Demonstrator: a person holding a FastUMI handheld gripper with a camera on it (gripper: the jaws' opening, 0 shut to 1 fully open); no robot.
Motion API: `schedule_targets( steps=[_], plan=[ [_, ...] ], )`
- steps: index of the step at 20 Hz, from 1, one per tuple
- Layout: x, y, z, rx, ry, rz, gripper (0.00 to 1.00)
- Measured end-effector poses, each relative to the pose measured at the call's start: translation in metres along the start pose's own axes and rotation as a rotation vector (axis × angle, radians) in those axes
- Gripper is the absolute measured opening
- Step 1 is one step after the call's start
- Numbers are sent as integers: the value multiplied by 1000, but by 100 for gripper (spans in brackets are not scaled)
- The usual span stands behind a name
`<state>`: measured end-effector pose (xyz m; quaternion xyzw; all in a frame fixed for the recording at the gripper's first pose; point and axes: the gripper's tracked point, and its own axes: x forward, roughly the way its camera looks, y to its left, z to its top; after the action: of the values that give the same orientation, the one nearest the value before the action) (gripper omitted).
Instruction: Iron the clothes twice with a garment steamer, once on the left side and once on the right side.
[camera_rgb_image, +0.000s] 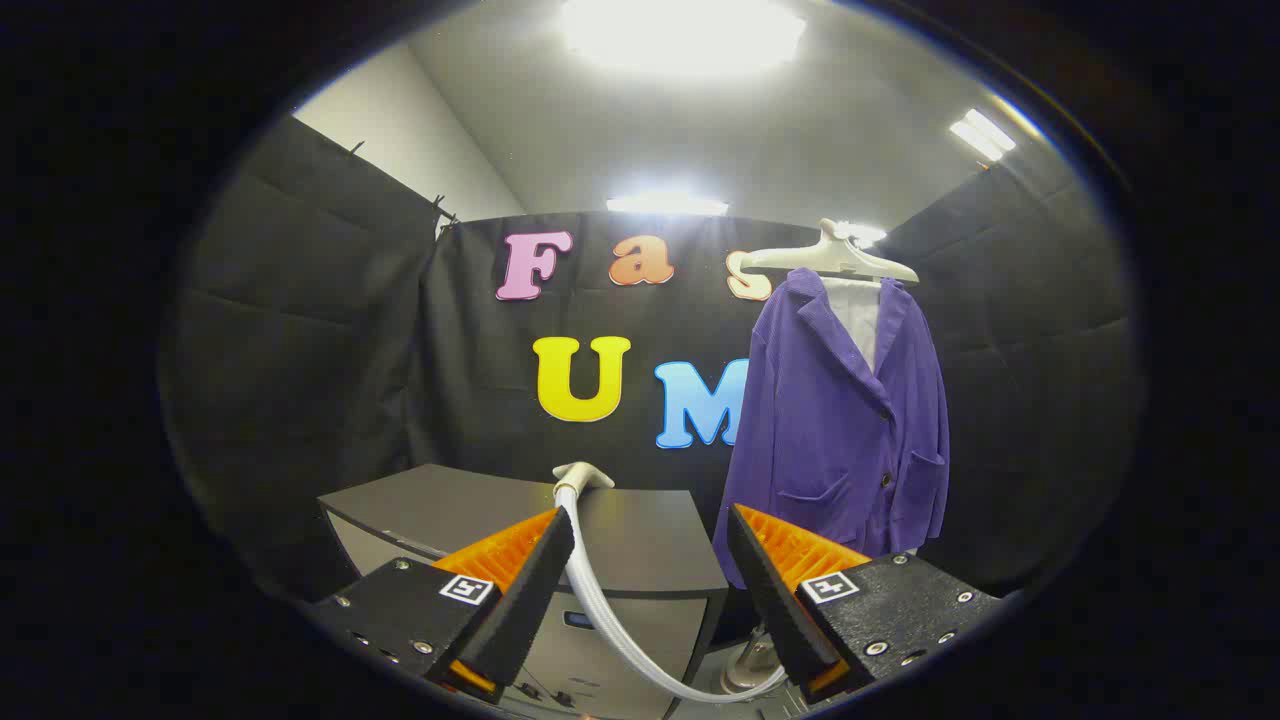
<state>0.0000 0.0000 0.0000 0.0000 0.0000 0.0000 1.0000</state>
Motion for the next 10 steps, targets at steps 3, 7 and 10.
schedule_targets(
  steps=[3,7,10],
  plan=[
    [-2,-3,-1,-20,-3,-15,95],
    [-5,-3,-9,-18,13,-6,95],
    [-6,0,-12,-57,18,18,95]
  ],
)
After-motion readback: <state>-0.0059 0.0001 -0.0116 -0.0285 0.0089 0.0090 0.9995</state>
